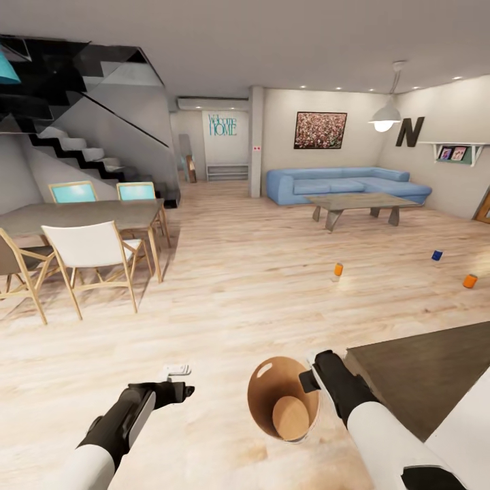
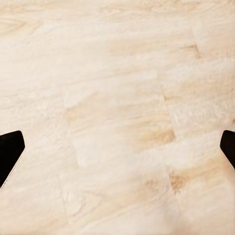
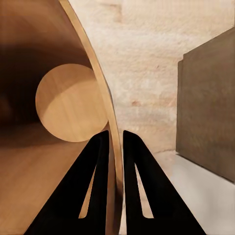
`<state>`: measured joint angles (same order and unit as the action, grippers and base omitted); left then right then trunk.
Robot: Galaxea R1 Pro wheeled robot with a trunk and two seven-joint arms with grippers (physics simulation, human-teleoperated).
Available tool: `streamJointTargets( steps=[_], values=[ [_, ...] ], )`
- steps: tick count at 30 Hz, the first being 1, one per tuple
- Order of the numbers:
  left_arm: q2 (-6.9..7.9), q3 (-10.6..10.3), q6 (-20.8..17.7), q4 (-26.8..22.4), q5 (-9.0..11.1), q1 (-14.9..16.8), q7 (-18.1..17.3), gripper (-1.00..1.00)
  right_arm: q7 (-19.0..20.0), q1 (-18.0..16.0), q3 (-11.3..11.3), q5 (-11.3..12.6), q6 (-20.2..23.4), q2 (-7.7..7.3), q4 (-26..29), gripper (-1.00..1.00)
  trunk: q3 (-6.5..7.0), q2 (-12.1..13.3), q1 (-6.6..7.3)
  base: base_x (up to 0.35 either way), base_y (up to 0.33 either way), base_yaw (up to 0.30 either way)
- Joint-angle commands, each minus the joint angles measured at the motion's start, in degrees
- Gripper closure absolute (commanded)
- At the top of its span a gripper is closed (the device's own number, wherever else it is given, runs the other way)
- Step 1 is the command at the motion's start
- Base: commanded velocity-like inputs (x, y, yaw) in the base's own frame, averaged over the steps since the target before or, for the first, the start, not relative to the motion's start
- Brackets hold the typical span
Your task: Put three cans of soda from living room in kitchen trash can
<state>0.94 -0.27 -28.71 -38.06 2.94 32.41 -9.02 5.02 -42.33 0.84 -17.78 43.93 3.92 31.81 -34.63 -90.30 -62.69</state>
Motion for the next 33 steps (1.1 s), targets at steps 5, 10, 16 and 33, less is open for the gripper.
streamJointTargets(
  steps=[5,10,16,33],
  values=[
    [0.09,0.1,0.0,0.1,0.0,-0.1,0.0,-1.0,0.2,0.0,0.0,7.6,0.0,1.01,0.0,1.0,0.01,0.0,0.0,0.306,0.14,0.0],
    [0.11,0.1,0.0,0.1,0.0,-0.1,0.0,-1.0,0.2,0.0,0.0,7.6,0.0,1.07,0.0,1.0,0.01,0.0,0.0,0.314,0.165,0.0],
    [0.12,0.1,0.0,0.1,0.1,-0.2,0.0,-1.0,0.2,0.1,0.0,7.6,-0.1,1.09,0.0,1.0,0.01,0.0,0.0,0.315,0.179,0.0],
    [0.12,0.0,0.1,0.0,0.2,-0.2,0.0,-1.0,0.2,0.1,0.0,7.6,-0.1,1.09,0.0,1.0,0.01,0.0,0.0,0.317,0.159,0.0]
  ],
)
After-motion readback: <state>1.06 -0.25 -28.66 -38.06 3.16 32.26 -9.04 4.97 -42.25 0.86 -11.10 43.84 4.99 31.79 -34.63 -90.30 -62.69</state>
